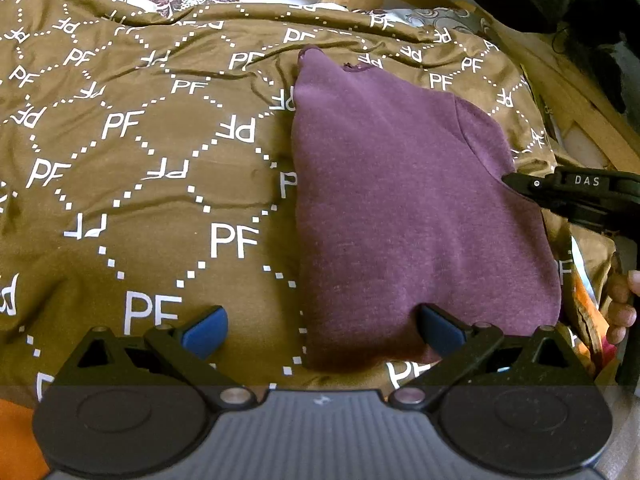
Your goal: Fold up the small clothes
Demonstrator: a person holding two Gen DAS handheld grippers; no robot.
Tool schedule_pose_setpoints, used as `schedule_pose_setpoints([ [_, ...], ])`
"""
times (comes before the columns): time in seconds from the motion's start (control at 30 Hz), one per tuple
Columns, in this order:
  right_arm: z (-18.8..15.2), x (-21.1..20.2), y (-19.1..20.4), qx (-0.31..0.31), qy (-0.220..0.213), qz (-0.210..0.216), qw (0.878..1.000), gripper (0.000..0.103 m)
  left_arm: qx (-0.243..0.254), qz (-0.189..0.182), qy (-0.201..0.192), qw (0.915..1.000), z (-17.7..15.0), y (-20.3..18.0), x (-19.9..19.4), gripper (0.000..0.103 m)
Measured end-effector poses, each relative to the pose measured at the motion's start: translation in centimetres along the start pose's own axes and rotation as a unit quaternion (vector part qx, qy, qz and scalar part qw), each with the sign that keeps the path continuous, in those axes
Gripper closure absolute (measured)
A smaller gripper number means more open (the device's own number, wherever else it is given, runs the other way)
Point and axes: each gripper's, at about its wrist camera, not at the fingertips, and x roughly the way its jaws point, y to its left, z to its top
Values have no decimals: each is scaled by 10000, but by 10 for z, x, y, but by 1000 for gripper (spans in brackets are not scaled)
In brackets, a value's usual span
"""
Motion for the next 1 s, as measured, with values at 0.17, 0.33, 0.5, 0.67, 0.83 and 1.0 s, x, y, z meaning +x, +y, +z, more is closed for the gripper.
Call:
schedule_pose_setpoints([
  [0.17,-1,4,-20,780,185,347,9962,57,-6,-3,7,10000,0,0,0,0],
  [0.33,-1,14,-24,1003,277,631,9926,36,-14,-7,7,10000,0,0,0,0],
  [0.5,0,33,-20,895,451,641,9929,30,-35,-19,17,10000,0,1,0,0],
  [0.67,-4,31,-17,949,544,764,9911,47,-36,-15,23,10000,0,0,0,0],
  [0.83,-5,28,-15,919,535,781,9913,54,-47,-21,21,10000,1,1,0,0],
  [1.0,-6,28,-14,890,521,748,9919,54,-155,-127,-4,9998,3,4,-3,1],
])
